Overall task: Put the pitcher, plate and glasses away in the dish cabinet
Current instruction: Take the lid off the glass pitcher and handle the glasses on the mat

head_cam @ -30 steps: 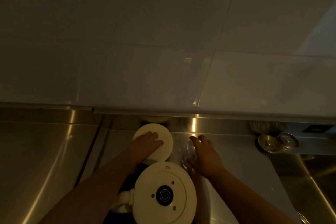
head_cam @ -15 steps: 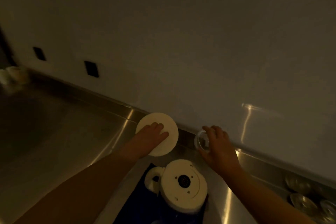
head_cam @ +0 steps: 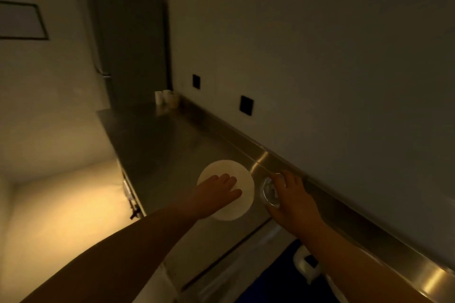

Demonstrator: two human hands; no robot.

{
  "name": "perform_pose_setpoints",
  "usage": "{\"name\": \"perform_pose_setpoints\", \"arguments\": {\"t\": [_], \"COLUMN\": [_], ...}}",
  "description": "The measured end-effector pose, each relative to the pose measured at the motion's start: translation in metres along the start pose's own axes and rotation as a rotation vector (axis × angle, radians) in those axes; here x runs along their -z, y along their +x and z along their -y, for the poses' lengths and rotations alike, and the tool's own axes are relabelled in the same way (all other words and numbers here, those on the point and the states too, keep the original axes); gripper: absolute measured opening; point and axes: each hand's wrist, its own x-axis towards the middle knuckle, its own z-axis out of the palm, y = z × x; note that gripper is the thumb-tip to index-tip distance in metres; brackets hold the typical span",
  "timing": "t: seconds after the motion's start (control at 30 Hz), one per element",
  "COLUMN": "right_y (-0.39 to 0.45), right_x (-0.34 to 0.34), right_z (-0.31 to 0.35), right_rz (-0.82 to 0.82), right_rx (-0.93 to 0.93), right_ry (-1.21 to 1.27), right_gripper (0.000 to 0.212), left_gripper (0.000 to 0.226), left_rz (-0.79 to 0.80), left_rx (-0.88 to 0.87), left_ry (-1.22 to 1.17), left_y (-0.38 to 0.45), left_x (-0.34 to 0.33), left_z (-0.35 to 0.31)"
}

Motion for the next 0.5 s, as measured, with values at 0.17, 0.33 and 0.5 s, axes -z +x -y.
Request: {"name": "perform_pose_setpoints", "arguments": {"t": [0.17,0.33,0.5], "right_y": [0.066,0.141,0.216], "right_x": [-0.043,-0.099,-0.15], "right_z": [0.084,0.175,0.263], "right_rz": [-0.023,-0.004,0.016], "right_rx": [0.096,0.145,0.216], "right_ry": [0.006,0.039,0.068], "right_gripper": [0.075,0.074,0.072], "left_gripper": [0.051,0.06,0.07], "left_rz": [0.062,0.11,0.199], "left_rx": [0.103,0.141,0.218], "left_ry": [-0.15,-0.166,-0.171], "left_y": [-0.056,-0.11,-0.165], "left_x": [-0.063,-0.122,-0.181], "left_z": [0.071,0.158,0.241]}}
